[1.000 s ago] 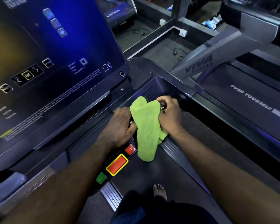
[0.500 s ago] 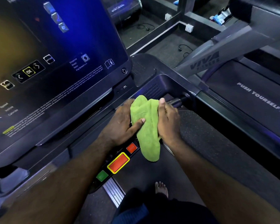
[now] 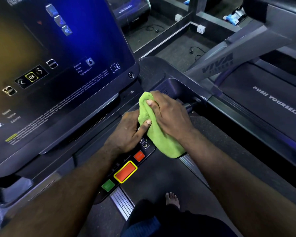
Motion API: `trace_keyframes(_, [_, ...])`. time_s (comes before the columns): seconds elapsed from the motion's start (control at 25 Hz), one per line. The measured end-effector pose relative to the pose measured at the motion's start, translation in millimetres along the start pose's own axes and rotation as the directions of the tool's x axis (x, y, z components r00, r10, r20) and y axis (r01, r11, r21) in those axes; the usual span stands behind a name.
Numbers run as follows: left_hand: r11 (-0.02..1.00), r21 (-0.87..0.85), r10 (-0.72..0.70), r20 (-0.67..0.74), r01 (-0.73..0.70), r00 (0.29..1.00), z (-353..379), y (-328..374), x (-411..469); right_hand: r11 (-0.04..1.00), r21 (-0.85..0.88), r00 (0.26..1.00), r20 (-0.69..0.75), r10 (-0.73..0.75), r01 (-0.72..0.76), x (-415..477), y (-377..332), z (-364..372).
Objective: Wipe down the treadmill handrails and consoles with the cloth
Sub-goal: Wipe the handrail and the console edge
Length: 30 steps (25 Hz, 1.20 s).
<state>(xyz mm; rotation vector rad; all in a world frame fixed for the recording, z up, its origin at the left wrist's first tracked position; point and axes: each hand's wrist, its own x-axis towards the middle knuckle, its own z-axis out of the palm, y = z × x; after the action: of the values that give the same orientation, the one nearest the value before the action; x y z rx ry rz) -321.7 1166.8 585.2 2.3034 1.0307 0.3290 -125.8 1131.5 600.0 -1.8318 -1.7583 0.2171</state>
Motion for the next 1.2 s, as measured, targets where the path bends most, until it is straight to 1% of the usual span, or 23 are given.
trace_keyframes(0.04, [1.0, 0.005, -0.028, 0.009, 0.028, 1.0, -0.5, 1.6, 0.0, 0.989, -0.137, 0.997, -0.057, 0.042, -0.05, 4.6, 5.3, 6.2])
trace_keyframes(0.08, [0.999, 0.017, -0.044, 0.01, 0.043, 0.999, 0.4, 2.2, 0.1, 0.975, -0.2, 0.988, -0.14, 0.067, -0.094, 4.8, 7.7, 11.7])
trace_keyframes(0.12, [0.998, 0.028, -0.048, 0.006, 0.048, 0.999, 1.6, 2.1, -0.2, 0.98, -0.178, 0.975, -0.215, 0.047, -0.087, 0.2, 7.8, 16.5])
trace_keyframes(0.2, [0.998, 0.049, -0.027, -0.007, 0.028, 1.0, 1.0, 2.6, -0.8, 0.997, -0.029, 0.955, -0.287, -0.071, 0.065, -19.1, 2.9, 26.6])
trace_keyframes(0.24, [0.998, 0.057, -0.019, 0.0, 0.019, 1.0, 1.1, 0.2, -0.4, 0.995, 0.019, 0.967, -0.238, -0.089, 0.096, -32.8, 0.5, 33.1])
trace_keyframes(0.28, [0.999, 0.036, -0.03, 0.009, 0.03, 1.0, 0.7, -1.5, -1.3, 0.997, 0.0, 0.985, -0.156, -0.079, 0.08, -45.9, -0.8, 40.4])
trace_keyframes(0.32, [0.997, -0.02, -0.08, 0.015, 0.08, 0.997, -0.3, -3.0, -3.3, 0.996, -0.069, 0.993, -0.097, -0.07, 0.063, -53.8, 0.1, 46.6])
trace_keyframes(0.4, [0.968, -0.176, -0.181, 0.007, 0.18, 0.983, -1.0, -4.5, -7.0, 0.975, -0.184, 0.989, -0.057, -0.134, 0.121, -50.1, 13.9, 55.9])
trace_keyframes(0.48, [0.957, -0.208, -0.205, -0.001, 0.2, 0.979, -1.5, -4.2, -6.6, 0.94, -0.256, 0.971, -0.025, -0.239, 0.225, -31.2, 47.0, 53.5])
trace_keyframes(0.52, [0.961, -0.201, -0.195, -0.005, 0.19, 0.981, -1.3, -4.1, -6.1, 0.932, -0.279, 0.969, -0.018, -0.245, 0.23, -18.5, 70.7, 45.8])
trace_keyframes(0.56, [0.968, -0.178, -0.181, -0.011, 0.176, 0.983, -2.0, -1.5, -5.3, 0.939, -0.28, 0.976, -0.021, -0.215, 0.201, -5.0, 96.6, 34.7])
trace_keyframes(0.64, [0.979, -0.124, -0.167, -0.013, 0.164, 0.986, -2.8, 1.7, -3.9, 0.972, -0.232, 0.99, -0.12, -0.071, 0.042, 7.3, 115.7, 22.2])
trace_keyframes(0.72, [0.981, -0.111, -0.158, 0.0, 0.157, 0.987, -3.1, 2.7, -5.4, 0.961, -0.195, 0.955, -0.262, 0.139, -0.194, -3.1, 77.0, 40.4])
trace_keyframes(0.76, [0.983, -0.119, -0.142, -0.005, 0.14, 0.99, -2.8, 2.2, -7.0, 0.961, -0.17, 0.943, -0.289, 0.165, -0.22, -11.6, 45.1, 55.5])
trace_keyframes(0.8, [0.982, -0.14, -0.127, -0.01, 0.125, 0.992, -3.1, 1.5, -7.0, 0.977, -0.155, 0.955, -0.279, 0.098, -0.145, -18.5, 17.7, 65.4])
trace_keyframes(0.84, [0.977, -0.178, -0.121, -0.014, 0.117, 0.992, -2.3, 0.2, -6.6, 0.985, -0.173, 0.971, -0.239, -0.029, -0.013, -23.5, 8.8, 72.7])
trace_keyframes(0.88, [0.971, -0.209, -0.127, -0.02, 0.12, 0.992, -1.3, 0.0, -6.1, 0.974, -0.189, 0.97, -0.185, -0.16, 0.124, -21.8, 19.6, 68.9])
trace_keyframes(0.92, [0.969, -0.215, -0.132, -0.025, 0.124, 0.991, -1.2, -0.3, -5.3, 0.956, -0.2, 0.956, -0.157, -0.247, 0.214, -13.3, 45.4, 61.2])
trace_keyframes(0.96, [0.975, -0.188, -0.124, -0.024, 0.118, 0.992, -1.9, -0.7, -5.1, 0.941, -0.227, 0.947, -0.144, -0.288, 0.252, -3.3, 74.1, 50.5])
trace_keyframes(1.0, [0.982, -0.156, -0.106, -0.017, 0.102, 0.994, -2.1, -1.4, -4.1, 0.944, -0.244, 0.951, -0.161, -0.265, 0.222, 7.0, 99.9, 40.2])
trace_keyframes(1.08, [0.989, -0.111, -0.099, -0.001, 0.098, 0.995, -3.0, 0.9, -3.3, 0.98, -0.195, 0.968, -0.234, -0.093, 0.047, 8.5, 118.2, 33.7])
trace_keyframes(1.16, [0.99, -0.093, -0.11, 0.004, 0.11, 0.994, -2.7, -0.5, -3.7, 0.966, -0.13, 0.909, -0.385, 0.158, -0.223, -6.0, 78.5, 56.4])
trace_keyframes(1.2, [0.99, -0.089, -0.108, 0.0, 0.108, 0.994, -1.9, -0.8, -4.1, 0.955, -0.109, 0.878, -0.433, 0.205, -0.277, -13.3, 49.9, 70.4])
